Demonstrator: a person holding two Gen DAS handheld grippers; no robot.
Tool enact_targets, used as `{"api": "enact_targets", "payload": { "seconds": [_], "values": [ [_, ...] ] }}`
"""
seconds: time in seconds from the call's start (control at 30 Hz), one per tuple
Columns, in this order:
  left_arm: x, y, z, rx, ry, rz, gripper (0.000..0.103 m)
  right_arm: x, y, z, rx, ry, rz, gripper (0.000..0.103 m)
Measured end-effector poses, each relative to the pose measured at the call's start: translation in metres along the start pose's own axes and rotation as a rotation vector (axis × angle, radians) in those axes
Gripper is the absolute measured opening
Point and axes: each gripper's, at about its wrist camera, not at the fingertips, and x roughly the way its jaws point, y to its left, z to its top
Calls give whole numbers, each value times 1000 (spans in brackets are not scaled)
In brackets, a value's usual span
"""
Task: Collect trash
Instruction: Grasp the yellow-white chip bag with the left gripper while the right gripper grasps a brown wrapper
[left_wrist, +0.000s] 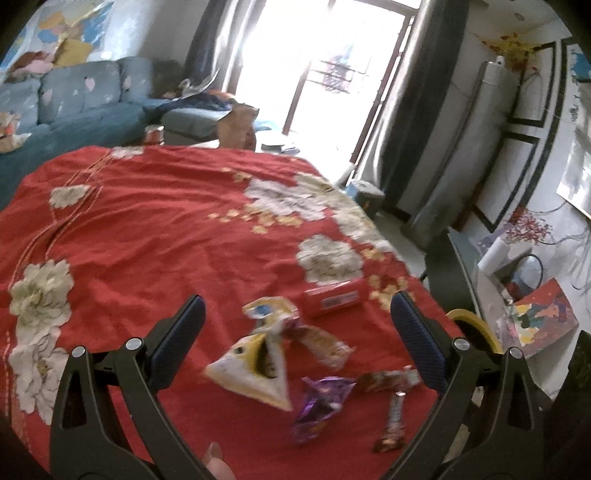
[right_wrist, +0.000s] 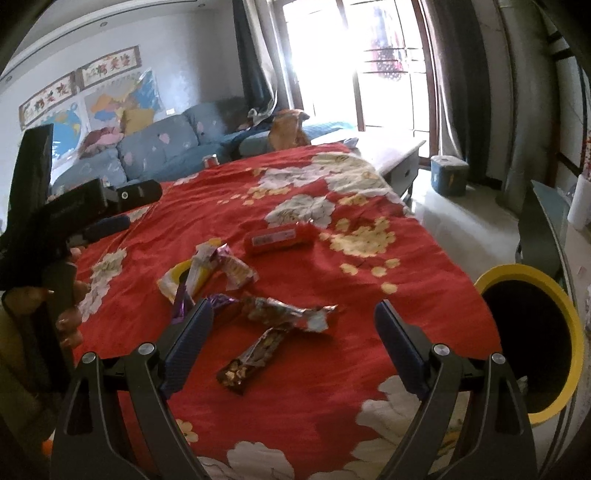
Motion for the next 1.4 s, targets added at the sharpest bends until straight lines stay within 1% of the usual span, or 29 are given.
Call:
{"api": "enact_targets", "payload": {
  "seconds": [0.17, 0.33, 0.4, 0.47, 0.5, 0.57, 0.6, 0.67, 0.77, 0.8, 0.9, 0.93, 0.97, 1.03, 1.27, 1.4],
  "values": [
    [12, 23, -7, -24, 43, 40, 92, 16, 5, -4, 13, 52, 22, 86],
    [29, 34, -14, -41, 92, 46, 92, 31, 12, -11, 16, 103, 44, 86],
    [38, 38, -19, -45, 119, 49, 92, 36, 12, -13, 18, 122, 47, 84],
    [46, 44, -24, -60, 142, 54, 92, 42, 13, -16, 19, 144, 57, 78],
    [49, 47, -27, -69, 157, 51, 91, 44, 13, -17, 20, 153, 61, 76],
    [54, 50, -31, -83, 177, 37, 84, 49, 12, -20, 26, 174, 67, 70],
    [57, 52, -33, -96, 190, 25, 83, 51, 11, -21, 32, 181, 74, 68],
    [61, 53, -36, -103, 204, 13, 77, 55, 10, -23, 38, 194, 80, 63],
    [68, 52, -42, -105, 230, -7, 70, 60, 8, -27, 49, 220, 93, 51],
    [69, 52, -44, -108, 233, -10, 69, 62, 7, -29, 54, 226, 98, 49],
    [69, 51, -46, -103, 232, -16, 62, 64, 5, -31, 58, 229, 107, 43],
    [68, 51, -46, -107, 232, -20, 56, 63, 5, -31, 58, 229, 109, 39],
    [68, 51, -46, -112, 232, -27, 53, 63, 4, -32, 58, 229, 112, 35],
    [67, 52, -47, -119, 237, -38, 51, 63, 4, -34, 53, 233, 118, 31],
    [64, 47, -49, -106, 247, -40, 39, 59, 9, -37, 20, 232, 128, 23],
    [61, 40, -52, -54, 240, -7, 33, 56, 11, -37, 2, 229, 135, 22]
  ]
}}
